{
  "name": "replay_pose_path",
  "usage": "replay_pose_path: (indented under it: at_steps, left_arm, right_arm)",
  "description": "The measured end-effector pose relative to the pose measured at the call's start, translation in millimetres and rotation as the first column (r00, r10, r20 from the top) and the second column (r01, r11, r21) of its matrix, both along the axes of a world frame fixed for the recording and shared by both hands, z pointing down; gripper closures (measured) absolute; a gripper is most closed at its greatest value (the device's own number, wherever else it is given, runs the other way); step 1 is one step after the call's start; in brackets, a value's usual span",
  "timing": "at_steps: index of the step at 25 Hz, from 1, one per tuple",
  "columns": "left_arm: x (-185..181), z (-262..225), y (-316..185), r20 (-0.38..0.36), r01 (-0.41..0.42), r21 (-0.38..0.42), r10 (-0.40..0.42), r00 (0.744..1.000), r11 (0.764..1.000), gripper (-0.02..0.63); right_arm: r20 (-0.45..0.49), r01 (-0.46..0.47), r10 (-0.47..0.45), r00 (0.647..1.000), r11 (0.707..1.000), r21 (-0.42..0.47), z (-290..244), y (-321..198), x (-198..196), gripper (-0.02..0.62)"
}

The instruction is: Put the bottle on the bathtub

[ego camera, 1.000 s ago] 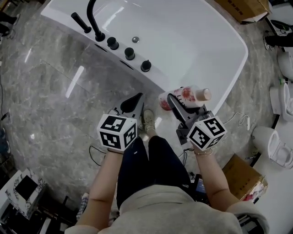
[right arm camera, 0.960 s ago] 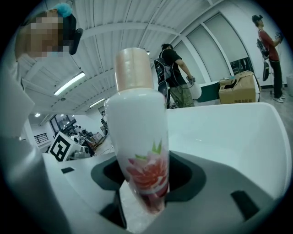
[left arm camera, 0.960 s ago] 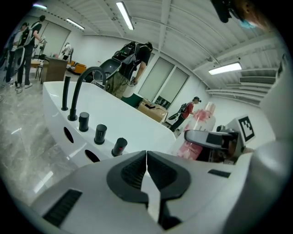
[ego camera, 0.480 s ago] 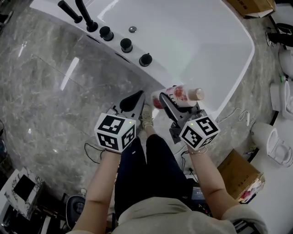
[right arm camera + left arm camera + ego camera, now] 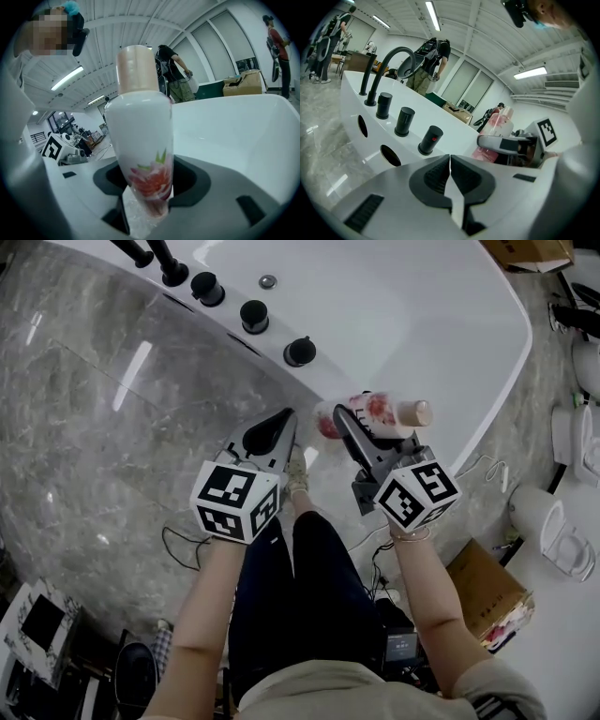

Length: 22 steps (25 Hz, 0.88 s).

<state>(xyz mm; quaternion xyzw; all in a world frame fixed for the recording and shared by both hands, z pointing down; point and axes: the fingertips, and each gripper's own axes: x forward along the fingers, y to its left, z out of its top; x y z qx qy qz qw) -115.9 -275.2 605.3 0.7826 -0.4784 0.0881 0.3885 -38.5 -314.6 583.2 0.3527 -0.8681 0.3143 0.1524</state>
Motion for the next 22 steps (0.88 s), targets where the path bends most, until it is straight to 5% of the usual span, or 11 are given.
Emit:
replay_pose_path:
  at_steps: [11,22]
  left_arm:
    - [8,23,-24,0.027,0.003,0.036,-0.004,1.000,0.999,0.597]
    - [19,36,-26,0.026,0.002,0.015,-0.002,1.000,1.000,0.597]
  right_arm:
    - [-0.066,0.117,-0.108,0.992,0.981,0.154,12,-46,-7,0.364]
    - [-0.157,0.302,-0.268,0.950,0.917,0.260,30,-34,-13,0.365]
